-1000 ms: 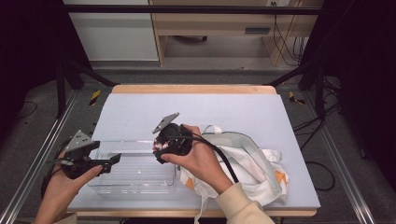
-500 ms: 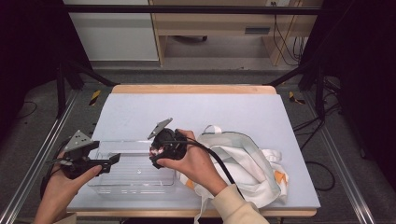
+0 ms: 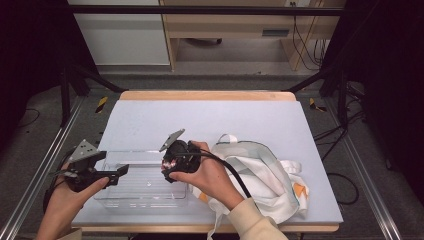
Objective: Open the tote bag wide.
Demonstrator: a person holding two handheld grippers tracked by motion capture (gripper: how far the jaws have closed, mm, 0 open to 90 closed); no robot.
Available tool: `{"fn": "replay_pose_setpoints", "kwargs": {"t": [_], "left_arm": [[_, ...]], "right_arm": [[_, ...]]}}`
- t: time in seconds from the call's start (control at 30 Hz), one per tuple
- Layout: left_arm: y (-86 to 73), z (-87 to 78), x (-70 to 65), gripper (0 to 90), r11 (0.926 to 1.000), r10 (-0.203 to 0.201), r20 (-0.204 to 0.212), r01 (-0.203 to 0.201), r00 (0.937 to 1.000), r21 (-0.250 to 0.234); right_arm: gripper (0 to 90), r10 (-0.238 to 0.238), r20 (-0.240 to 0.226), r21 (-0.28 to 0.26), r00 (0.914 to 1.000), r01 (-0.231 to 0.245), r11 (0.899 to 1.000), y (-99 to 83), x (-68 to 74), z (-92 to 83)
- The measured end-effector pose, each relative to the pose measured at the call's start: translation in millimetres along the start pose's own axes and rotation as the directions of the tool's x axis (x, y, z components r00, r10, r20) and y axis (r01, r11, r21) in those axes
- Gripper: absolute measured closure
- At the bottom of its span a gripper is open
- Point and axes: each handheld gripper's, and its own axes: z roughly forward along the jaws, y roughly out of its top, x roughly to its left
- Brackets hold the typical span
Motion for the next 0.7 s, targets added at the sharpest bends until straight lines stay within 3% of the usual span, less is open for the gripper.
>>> {"fn": "replay_pose_setpoints", "kwargs": {"t": [0.7], "left_arm": [[-0.4,-0.4,1.1,9.9,1.0,-0.003,0.001,0.003,1.0,-0.001]], "right_arm": [[25.7,-0.019,-0.008,0.051,0.9998,0.019,0.999,-6.8,3.2,16.6]]}}
